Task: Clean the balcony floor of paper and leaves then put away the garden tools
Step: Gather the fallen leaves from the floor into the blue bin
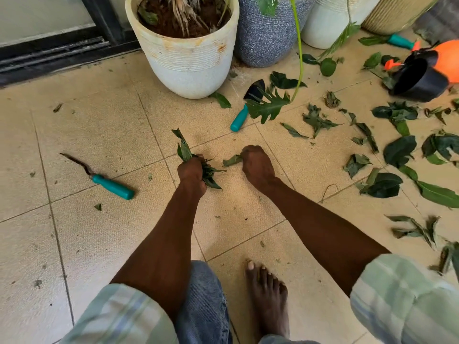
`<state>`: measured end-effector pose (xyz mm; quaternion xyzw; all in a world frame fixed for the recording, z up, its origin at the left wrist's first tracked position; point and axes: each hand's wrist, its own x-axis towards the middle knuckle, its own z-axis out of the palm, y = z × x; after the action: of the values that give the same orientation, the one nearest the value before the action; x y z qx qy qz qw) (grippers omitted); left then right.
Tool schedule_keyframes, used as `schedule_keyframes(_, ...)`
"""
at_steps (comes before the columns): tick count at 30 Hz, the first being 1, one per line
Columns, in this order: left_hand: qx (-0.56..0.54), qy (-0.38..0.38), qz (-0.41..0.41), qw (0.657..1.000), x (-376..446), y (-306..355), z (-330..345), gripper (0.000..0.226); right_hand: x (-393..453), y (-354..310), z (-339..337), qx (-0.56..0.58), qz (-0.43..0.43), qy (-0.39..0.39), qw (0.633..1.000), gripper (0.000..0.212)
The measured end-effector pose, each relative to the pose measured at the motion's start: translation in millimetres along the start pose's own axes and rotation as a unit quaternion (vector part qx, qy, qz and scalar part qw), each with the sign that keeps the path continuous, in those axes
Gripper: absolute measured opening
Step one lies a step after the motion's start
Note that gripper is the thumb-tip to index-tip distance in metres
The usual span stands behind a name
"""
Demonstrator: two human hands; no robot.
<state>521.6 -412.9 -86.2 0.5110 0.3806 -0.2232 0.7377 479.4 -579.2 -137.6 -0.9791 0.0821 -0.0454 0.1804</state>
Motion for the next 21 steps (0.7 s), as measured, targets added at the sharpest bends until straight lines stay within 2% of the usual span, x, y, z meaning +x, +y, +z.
schedule_keyframes(3, 0.012, 0.021, 0.009, 1.000, -3, 3, -5, 0.014, 4, -12, -21, 0.175, 0.095, 0.017, 0.980, 0.029)
schedule_keyframes(5, 0.016, 0.035, 0.018, 0.999, -6, 7, -8, 0.014, 9, -23, -34, 0.271, 0.157, -0.022, 0.949, 0.040)
schedule_keyframes(6, 0.015, 0.042, 0.021, 0.999, -8, 8, -9, 0.015, 11, -30, -37, 0.280, 0.172, -0.063, 0.942, 0.045)
schedule_keyframes(8, 0.013, 0.047, 0.028, 0.998, -11, 10, -11, 0.015, 15, -40, -37, 0.231, 0.173, -0.145, 0.946, 0.049)
schedule_keyframes(10, 0.020, 0.043, 0.033, 0.998, -15, 13, -13, 0.007, 18, -48, -28, 0.144, 0.148, -0.174, 0.963, 0.042)
schedule_keyframes(11, 0.024, 0.040, 0.034, 0.998, -18, 14, -13, 0.002, 19, -50, -23, 0.093, 0.137, -0.176, 0.970, 0.035)
schedule_keyframes(13, 0.031, 0.036, 0.036, 0.998, -21, 17, -16, 0.006, 17, -56, -13, 0.018, 0.123, -0.169, 0.978, 0.023)
schedule_keyframes(16, 0.028, 0.029, 0.035, 0.999, -21, 22, -23, 0.012, 11, -64, -4, -0.017, 0.106, -0.148, 0.983, 0.021)
schedule_keyframes(21, 0.034, 0.024, 0.041, 0.998, -22, 27, -30, 0.005, 8, -65, 1, -0.061, 0.070, -0.140, 0.986, 0.020)
